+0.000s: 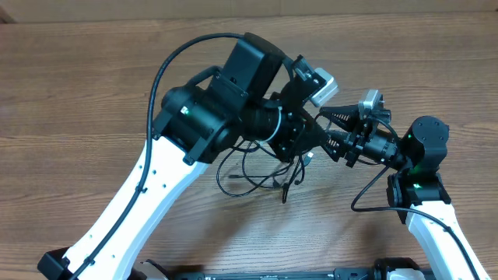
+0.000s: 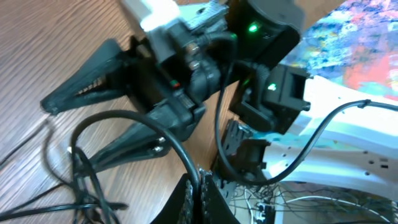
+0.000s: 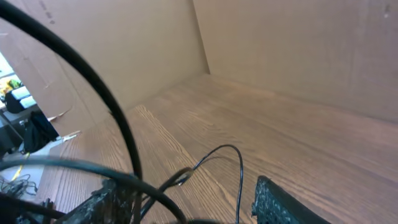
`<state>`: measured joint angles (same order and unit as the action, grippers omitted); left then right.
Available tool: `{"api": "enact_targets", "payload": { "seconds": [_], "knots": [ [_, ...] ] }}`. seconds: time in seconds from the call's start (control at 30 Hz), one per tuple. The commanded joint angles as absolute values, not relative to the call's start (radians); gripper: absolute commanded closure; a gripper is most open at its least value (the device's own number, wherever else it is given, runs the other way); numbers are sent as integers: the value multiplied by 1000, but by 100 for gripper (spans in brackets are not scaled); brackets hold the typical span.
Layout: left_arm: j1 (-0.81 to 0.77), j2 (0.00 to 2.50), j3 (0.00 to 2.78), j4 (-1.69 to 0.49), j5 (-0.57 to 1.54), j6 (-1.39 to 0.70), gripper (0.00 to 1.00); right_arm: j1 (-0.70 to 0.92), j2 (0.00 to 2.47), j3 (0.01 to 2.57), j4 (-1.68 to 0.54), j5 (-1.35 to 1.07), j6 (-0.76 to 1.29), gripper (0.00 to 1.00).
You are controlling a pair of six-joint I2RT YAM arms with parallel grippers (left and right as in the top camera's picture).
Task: Untangle cables
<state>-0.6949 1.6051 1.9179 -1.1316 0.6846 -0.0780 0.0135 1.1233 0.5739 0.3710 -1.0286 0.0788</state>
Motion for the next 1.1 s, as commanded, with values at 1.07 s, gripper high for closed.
{"api": "enact_targets", "payload": {
  "seconds": [1.07],
  "knots": [
    [-751, 1599, 1933, -1505, 760, -81, 96, -173, 1122, 583, 293, -636, 187, 24]
  ]
}}
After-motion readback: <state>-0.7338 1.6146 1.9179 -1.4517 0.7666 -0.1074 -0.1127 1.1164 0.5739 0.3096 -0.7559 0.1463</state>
